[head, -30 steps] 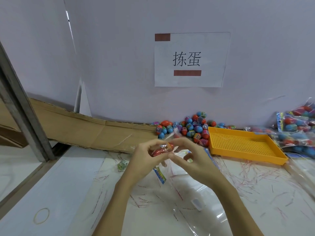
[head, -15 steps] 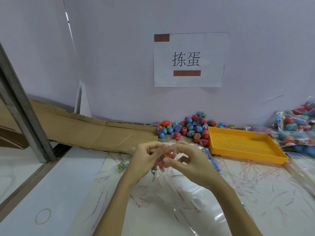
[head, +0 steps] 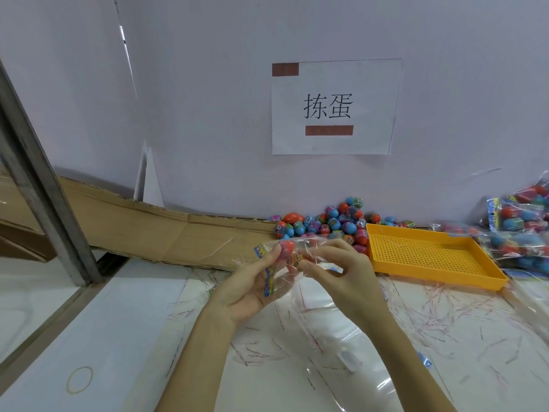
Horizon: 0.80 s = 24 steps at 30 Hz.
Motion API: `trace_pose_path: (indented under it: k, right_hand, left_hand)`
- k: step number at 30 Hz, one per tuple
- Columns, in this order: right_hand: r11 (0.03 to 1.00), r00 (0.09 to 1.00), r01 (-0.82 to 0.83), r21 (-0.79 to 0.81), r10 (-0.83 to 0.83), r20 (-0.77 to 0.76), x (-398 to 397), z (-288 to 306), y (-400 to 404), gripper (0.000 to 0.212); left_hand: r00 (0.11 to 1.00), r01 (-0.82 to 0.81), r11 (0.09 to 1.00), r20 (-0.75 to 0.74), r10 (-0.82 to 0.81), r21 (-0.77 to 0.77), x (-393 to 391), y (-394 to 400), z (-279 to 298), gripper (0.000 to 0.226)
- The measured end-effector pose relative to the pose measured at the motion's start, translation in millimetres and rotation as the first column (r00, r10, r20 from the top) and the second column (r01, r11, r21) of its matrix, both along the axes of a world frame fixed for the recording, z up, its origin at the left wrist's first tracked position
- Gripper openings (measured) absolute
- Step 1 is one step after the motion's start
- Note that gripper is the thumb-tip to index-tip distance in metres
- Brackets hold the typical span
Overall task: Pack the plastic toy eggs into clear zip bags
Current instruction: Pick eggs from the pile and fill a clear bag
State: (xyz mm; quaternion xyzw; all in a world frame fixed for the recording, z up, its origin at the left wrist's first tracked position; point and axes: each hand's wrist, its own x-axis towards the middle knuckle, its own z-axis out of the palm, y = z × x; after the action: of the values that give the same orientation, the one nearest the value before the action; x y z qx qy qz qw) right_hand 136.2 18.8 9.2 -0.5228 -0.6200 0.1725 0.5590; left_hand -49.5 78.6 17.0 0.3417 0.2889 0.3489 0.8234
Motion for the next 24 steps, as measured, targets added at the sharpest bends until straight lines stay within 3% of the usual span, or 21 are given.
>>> trace_pose_path:
  k: [3,8,14,18,20,24]
  right_hand:
    - [0.999,1.0,0.007,0.034,-0.006,-0.027,-10.4,-1.6,-1.8,0.018]
    - [0.996,0.997,0.045,0.079,-0.05,0.065,-27.0,-2.7,-6.9,0.025]
    - [0.998,0.999,0.016,0.061,-0.018,0.038,-19.2,2.4,-6.0,0.011]
    - [0.995,0.997,0.076,0.07,-0.077,0.007,-12.6,6.5,-6.2,0.017]
    - [0.998,0.996,0.058,0.031,-0.06,0.061,-6.2,7.6,-6.6,0.025]
    - [0.998,0.953,-0.033,-0.051,0.047,0.3,2.9,2.1,-9.7,0.027]
  left_hand:
    - [0.998,-0.009,1.0,0.067,0.01,-0.013,0.9,2.0,-2.4,0.042]
    - [0.989,-0.149,0.989,0.013,0.149,0.007,0.6,2.7,-2.0,0.043]
    - [0.972,-0.19,0.948,-0.085,0.218,0.257,-2.5,0.7,1.7,0.049]
    - [0.842,-0.218,0.76,-0.275,0.464,0.612,-0.1,2.0,-0.5,0.048]
    - [0.804,-0.2,0.694,-0.289,0.519,0.692,-1.9,5.4,-2.7,0.065]
    - [0.814,0.149,0.512,-0.398,0.422,0.846,-5.0,3.7,-11.1,0.081]
